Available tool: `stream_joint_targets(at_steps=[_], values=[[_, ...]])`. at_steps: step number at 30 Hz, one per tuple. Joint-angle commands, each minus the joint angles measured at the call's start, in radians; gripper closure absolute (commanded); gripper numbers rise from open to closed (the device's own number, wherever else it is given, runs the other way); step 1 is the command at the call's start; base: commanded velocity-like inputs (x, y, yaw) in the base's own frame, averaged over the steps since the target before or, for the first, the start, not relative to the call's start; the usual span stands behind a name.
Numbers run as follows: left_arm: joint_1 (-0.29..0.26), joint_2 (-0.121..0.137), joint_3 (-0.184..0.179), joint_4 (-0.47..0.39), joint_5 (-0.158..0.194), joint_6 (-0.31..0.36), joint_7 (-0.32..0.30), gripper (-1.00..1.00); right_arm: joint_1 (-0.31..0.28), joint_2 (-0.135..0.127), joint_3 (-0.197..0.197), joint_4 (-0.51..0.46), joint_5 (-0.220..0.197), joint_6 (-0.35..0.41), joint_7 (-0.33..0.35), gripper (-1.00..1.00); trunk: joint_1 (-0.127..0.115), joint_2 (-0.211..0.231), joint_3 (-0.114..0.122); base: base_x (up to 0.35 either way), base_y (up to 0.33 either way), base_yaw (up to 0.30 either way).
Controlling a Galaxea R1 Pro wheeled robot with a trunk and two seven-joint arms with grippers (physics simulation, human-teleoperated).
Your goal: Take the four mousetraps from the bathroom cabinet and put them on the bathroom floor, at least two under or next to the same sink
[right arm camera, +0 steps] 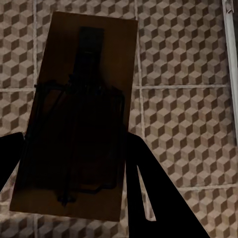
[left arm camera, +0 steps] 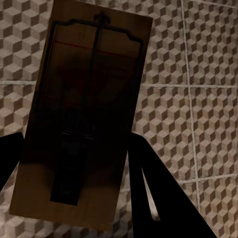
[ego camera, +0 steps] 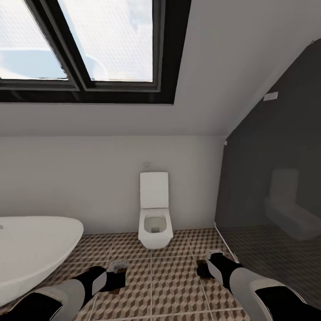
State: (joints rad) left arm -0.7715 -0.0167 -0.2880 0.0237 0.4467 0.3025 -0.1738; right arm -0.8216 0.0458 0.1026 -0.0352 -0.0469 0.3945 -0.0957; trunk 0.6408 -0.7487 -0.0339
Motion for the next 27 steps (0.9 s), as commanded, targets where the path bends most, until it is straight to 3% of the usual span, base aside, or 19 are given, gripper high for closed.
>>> stream_joint_targets(at_steps=[1, 16, 27], values=[[-0.002, 0.0, -0.008, 0.002, 0.006, 0.0, -0.004, 1.0, -0.001, 0.0, 0.008, -0.002, -0.009, 0.006, -0.002, 1.0, 0.001, -0.001, -0.002, 0.322, 0.085, -0.005], [-0.002, 0.0, -0.008, 0.002, 0.007, 0.0, -0.004, 1.0, -0.001, 0.0, 0.009, -0.002, -0.005, 0.006, -0.002, 1.0, 0.001, -0.001, -0.002, 0.327, 0.014, -0.001], [-0.002, 0.002, -0.006, -0.01, 0.007, 0.001, -0.01, 1.0, -0.001, 0.0, 0.009, -0.004, -0.007, 0.005, 0.0, 1.0, 0.005, -0.008, -0.005, 0.042, 0.0, 0.0]])
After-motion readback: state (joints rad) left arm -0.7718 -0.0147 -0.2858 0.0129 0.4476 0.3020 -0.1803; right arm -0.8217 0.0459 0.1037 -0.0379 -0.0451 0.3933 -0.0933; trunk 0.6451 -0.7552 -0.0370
